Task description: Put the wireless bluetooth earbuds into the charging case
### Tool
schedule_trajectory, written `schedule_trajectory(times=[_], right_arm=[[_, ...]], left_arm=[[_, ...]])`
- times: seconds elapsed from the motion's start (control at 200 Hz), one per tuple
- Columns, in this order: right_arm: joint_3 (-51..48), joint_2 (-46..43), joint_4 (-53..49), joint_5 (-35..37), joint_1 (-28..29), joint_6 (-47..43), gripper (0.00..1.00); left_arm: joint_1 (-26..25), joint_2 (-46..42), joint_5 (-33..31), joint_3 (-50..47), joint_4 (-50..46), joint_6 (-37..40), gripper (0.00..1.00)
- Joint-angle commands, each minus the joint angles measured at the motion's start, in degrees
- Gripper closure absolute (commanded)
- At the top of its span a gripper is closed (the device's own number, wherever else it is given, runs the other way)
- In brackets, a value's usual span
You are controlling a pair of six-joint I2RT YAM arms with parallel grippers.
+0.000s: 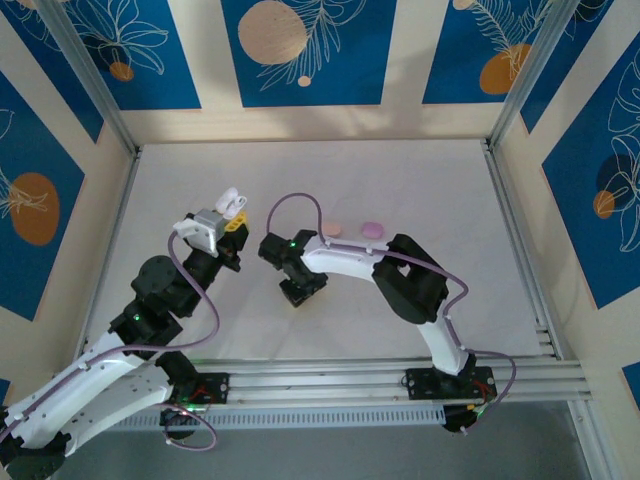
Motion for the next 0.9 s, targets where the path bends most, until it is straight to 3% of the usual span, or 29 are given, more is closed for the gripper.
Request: schedule_trajectory(times=[0.0,0.385,0.595,0.77,0.895], right_arm=[[-2.2,-3.3,-1.0,1.3,-1.4,-0.9,0.53],[-7.1,-8.3,0.9,2.3,-8.7,0.3,0.52],[-7.0,-10.8,1.8,-4.9,-10.1,3.2,0.52],[-6.5,-11.1,3.3,-16.1,-10.2,9.9,0.48],[-5.1,-8.3,2.4,-15.3,-9.2,13.5,0.47]], left_arm=[[-0.3,-0.8,0.6,1.5,2.1,-0.8,0.83],[-0.3,0.0,0.9,1.5,2.9,-1.1,0.83],[-0.3,0.2,0.9,1.6,2.9,-0.8,0.83],[-0.3,0.2,0.8,1.3,3.4,-0.9,0.83],[-0.3,0.4,1.5,1.4,3.4,-0.7,0.83]])
